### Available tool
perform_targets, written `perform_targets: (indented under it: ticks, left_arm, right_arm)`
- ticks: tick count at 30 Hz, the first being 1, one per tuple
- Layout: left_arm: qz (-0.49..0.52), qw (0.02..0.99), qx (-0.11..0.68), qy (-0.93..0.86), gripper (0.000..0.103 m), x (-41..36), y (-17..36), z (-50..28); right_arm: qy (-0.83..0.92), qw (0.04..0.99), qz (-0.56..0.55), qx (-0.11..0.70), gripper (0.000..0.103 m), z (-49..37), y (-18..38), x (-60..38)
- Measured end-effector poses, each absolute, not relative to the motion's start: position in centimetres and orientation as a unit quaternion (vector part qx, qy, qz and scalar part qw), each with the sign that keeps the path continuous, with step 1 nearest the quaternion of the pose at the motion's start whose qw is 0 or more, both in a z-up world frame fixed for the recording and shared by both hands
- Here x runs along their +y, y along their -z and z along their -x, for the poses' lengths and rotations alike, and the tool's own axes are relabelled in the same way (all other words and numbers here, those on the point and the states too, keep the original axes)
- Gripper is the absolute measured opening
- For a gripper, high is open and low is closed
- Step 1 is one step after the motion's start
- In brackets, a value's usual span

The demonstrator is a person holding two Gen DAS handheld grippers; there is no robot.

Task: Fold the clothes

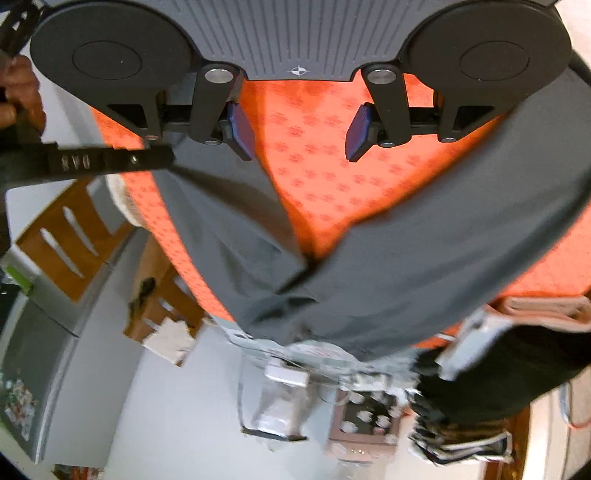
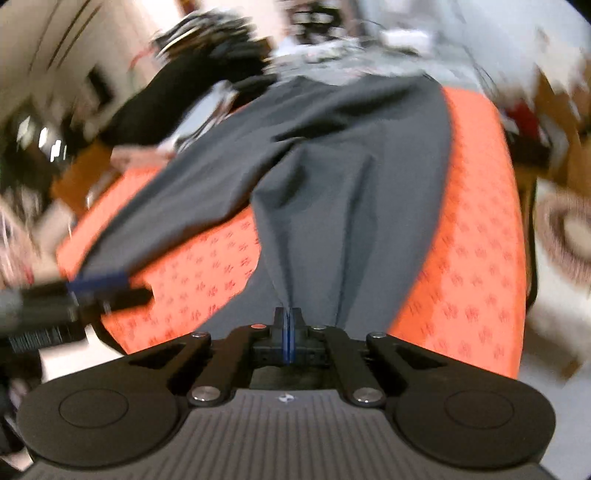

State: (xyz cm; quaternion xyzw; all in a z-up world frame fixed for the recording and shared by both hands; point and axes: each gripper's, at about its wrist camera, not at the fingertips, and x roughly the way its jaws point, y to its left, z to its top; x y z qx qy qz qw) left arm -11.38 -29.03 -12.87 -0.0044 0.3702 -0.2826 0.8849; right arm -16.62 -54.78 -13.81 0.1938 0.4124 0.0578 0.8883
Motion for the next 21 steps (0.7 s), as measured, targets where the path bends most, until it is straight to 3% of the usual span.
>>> perform_targets:
  ticks: [10,21]
  left_arm:
    - [0.070,0.832,0.420,0.356,0.057,-32.6,15.8,10.7]
    - [0.178,0.768,0.479,0.386,0.057,-33.4,18.0,8.8]
  right_arm:
    - [0.026,0.840,-0.357,0.408,0.002,19.3,16.8,-60.5]
    - [0.017,0.853,-0.342,0.394,0.002,19.8,16.2,-60.1]
